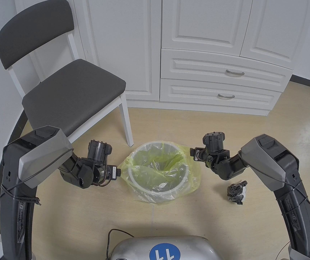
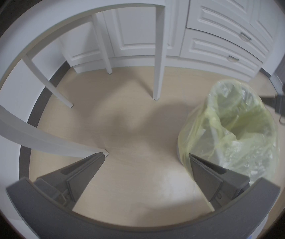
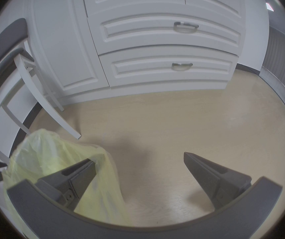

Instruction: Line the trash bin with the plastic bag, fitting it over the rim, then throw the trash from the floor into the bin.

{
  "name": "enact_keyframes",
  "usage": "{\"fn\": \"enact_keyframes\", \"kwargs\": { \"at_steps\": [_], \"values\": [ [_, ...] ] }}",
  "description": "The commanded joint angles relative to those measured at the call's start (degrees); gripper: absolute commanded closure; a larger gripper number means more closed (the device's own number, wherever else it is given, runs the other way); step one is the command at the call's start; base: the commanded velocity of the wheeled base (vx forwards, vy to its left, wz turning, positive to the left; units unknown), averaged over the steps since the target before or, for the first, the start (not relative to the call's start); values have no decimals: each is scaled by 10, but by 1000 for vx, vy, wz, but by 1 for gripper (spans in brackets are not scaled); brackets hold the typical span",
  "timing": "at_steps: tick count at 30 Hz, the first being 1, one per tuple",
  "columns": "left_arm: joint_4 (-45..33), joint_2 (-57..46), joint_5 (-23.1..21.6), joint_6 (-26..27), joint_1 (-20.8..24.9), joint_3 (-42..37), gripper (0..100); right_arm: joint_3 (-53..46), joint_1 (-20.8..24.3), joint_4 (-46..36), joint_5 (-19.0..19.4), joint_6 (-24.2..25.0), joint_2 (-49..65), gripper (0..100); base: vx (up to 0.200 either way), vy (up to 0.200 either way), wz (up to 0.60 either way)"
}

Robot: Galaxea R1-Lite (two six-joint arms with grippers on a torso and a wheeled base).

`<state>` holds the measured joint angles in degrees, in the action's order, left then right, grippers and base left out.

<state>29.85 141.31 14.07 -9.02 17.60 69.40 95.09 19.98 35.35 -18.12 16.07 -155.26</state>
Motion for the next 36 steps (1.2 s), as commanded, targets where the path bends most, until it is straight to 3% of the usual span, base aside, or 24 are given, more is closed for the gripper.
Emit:
{"fn": "enact_keyframes", "kwargs": {
  "at_steps": [1, 8, 16, 22, 36],
  "values": [
    [0, -23, -22, 21, 2, -42, 0, -42, 0, 1, 0, -4, 70, 0, 0, 0, 0],
    [-1, -21, -32, 30, 17, -65, 0, -91, 20, 16, 2, 1, 116, 0, 0, 0, 0],
    [-1, -10, -48, 49, 38, -89, 0, -187, 81, 103, 3, -6, 137, 0, 0, 0, 0],
    [0, -10, -49, 49, 53, -99, 0, -192, 80, 106, 4, -12, 137, 0, 0, 0, 0],
    [1, -17, -50, 45, 122, -134, 0, -199, 127, 106, -11, -28, 74, 0, 0, 0, 0]
  ]
}}
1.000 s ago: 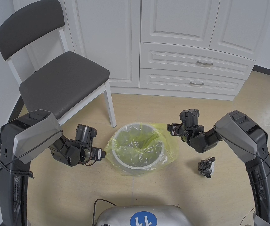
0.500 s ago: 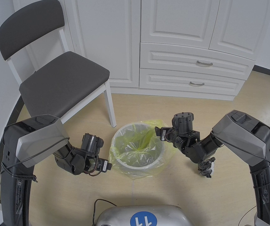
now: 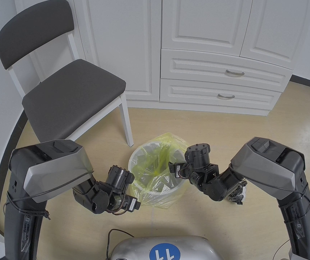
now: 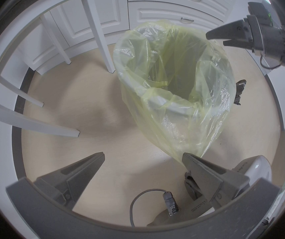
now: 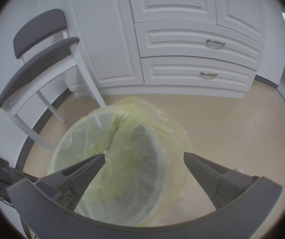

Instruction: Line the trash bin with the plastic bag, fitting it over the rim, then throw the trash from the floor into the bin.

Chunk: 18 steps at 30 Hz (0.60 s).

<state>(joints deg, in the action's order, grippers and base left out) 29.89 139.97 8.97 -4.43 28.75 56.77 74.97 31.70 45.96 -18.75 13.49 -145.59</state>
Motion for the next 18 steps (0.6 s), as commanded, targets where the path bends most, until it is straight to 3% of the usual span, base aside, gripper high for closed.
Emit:
{"fn": "enact_keyframes", "kwargs": {
  "at_steps": [1, 11, 18],
  "values": [
    [1, -7, 1, 0, 10, -10, 0, 7, 11, 0, -11, -3, -26, 0, 0, 0, 0],
    [54, -51, 3, 6, 44, -68, 0, 34, 35, 0, -46, -6, -56, 0, 0, 0, 0],
    [58, -80, 3, 8, 46, -77, 0, 18, 14, 1, -91, -63, -33, 0, 0, 0, 0]
  ]
}}
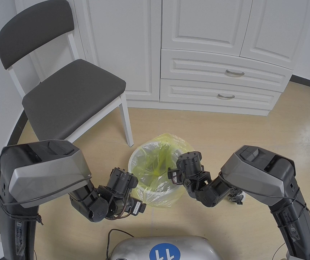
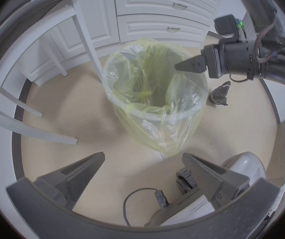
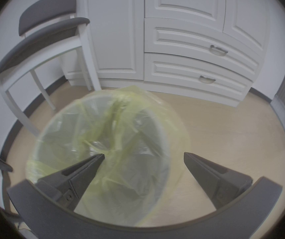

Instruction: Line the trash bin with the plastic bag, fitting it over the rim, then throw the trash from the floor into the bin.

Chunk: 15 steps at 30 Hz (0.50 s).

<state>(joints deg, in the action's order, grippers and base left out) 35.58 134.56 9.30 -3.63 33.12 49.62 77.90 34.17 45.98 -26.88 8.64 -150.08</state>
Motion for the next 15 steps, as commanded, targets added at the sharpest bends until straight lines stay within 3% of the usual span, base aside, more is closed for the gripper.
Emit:
{"fn": "enact_keyframes", "kwargs": {
  "at_steps": [1, 15],
  "values": [
    [1, -30, 0, 0, 1, -7, 0, -17, -15, 1, -12, -19, 16, 0, 0, 0, 0],
    [2, -50, 2, -1, -23, -1, 0, -137, -31, 1, -12, -87, 88, 0, 0, 0, 0]
  ]
}}
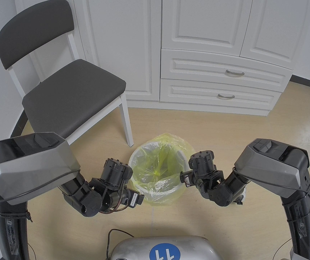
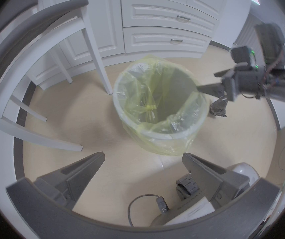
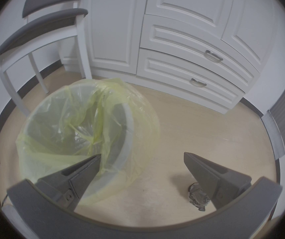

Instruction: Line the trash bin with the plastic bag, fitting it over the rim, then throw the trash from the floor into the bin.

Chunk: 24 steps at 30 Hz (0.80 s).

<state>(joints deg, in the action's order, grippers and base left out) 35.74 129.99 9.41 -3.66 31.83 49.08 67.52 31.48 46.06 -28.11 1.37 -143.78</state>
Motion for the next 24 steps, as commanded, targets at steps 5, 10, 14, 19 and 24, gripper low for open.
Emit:
{"fn": "enact_keyframes", "kwargs": {
  "at_steps": [5, 10, 14, 19, 24],
  "values": [
    [1, -4, 1, 0, -16, 6, 0, -78, -5, 1, 7, -53, 27, 0, 0, 0, 0],
    [16, -1, 1, 0, -17, 6, 0, -100, -2, 2, 13, -65, 28, 0, 0, 0, 0],
    [21, 2, 1, 0, -19, 6, 0, -96, 3, 4, 16, -64, 23, 0, 0, 0, 0],
    [21, 2, 1, -1, -22, 8, 0, -84, 2, 68, 16, -64, 20, 0, 0, 0, 0],
    [21, 3, 2, -1, -22, 8, 0, -88, -2, 83, 16, -65, 36, 0, 0, 0, 0]
  ]
}}
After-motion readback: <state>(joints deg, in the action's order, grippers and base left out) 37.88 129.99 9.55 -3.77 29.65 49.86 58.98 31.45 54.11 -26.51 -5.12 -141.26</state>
